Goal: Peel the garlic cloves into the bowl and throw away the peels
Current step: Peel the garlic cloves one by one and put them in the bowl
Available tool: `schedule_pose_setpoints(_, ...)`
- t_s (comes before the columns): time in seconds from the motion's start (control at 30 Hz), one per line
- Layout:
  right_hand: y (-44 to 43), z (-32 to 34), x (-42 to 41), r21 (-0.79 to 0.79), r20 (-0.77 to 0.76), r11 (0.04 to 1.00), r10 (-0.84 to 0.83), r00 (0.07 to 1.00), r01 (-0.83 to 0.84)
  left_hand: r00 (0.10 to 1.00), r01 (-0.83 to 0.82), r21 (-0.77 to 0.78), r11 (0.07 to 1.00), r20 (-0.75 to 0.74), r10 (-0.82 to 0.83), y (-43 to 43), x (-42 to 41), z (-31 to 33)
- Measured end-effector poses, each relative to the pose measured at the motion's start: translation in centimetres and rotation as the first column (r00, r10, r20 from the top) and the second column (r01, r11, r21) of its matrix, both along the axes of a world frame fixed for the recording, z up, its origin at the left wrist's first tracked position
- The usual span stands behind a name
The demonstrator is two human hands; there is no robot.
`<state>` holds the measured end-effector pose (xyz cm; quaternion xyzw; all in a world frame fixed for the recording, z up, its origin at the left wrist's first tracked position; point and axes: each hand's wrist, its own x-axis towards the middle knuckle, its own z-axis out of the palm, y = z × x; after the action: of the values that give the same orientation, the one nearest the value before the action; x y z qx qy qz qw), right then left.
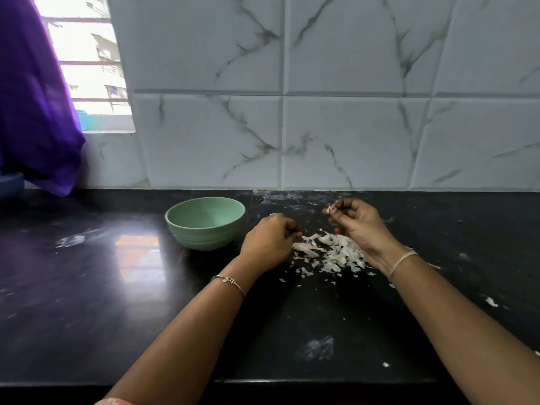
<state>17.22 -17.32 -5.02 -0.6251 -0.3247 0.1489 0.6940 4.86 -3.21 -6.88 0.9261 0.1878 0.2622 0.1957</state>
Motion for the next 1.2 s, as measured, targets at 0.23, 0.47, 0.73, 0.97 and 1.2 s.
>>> schedule_pose_setpoints(0.23,7.4,3.8,-5.2,-0.126,0.351,0.988,0.131,0.927,-0.091,0.998,-0.046,-0.089,0.995,0.030,0.049,2.7,-3.1,-1.6)
schedule_pose_setpoints(0.47,14.5,4.4,-7.8,-0.422,0.731,0.896,0.247,0.636,0.139,0.996,0.017,-0.225,0.974,0.094,0.004,3.2,-2.9,-2.1)
schedule_pose_setpoints(0.73,13.5,4.8,-7.1,-0.383,0.749,0.910,0.208,0.630,0.155,0.986,0.015,-0.258,0.966,0.161,0.028,3.1,-2.5,-2.0)
schedule_pose_setpoints(0.97,6.2,4.7,-2.1,-0.448,0.695,0.866,0.181,0.696,0.222,0.973,0.060,-0.290,0.955,0.233,0.009,2.9,-1.8,-1.7)
schedule_pose_setpoints(1.2,0.3,0.9,1.4,-0.665,0.629,0.710,0.363,0.688,0.232,0.941,0.112,-0.321,0.940,0.340,0.004,3.5,-0.9,-2.0)
